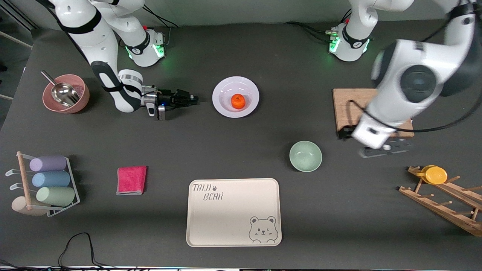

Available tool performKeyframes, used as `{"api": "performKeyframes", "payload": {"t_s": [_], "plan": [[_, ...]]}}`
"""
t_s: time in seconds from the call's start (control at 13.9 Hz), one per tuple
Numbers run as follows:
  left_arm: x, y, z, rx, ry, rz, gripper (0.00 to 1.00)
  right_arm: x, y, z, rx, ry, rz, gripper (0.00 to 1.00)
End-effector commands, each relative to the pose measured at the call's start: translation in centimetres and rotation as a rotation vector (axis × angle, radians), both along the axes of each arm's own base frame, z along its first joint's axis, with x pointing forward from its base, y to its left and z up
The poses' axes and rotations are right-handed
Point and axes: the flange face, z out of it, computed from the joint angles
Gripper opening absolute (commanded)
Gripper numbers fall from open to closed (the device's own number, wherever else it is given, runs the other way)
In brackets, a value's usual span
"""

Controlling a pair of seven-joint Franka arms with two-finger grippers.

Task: Place orange and plate with both arms
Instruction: 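Open the left gripper and withdraw it toward the cutting board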

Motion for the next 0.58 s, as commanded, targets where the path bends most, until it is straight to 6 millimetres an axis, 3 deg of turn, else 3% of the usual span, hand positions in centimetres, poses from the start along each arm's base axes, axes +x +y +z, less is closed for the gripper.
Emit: {"api": "performKeyframes", "payload": {"t_s": [0.0, 0.29, 0.5], "plan": [[-0.1, 6.6, 0.7, -0.015, 0.032, -0.100, 1.00, 0.5, 3.2, -0.8, 0.012, -0.030, -0.004, 0.45], [-0.5, 13.0, 4.0, -0.030, 0.057, -0.045, 1.00, 0.8, 6.0, -1.3, 0.018, -0.041, -0.017, 0.45], [-0.3, 11.3, 6.2, -0.045, 0.077, -0.075, 1.00, 0.7, 6.7, -1.4, 0.026, -0.039, -0.008, 0.45]]}}
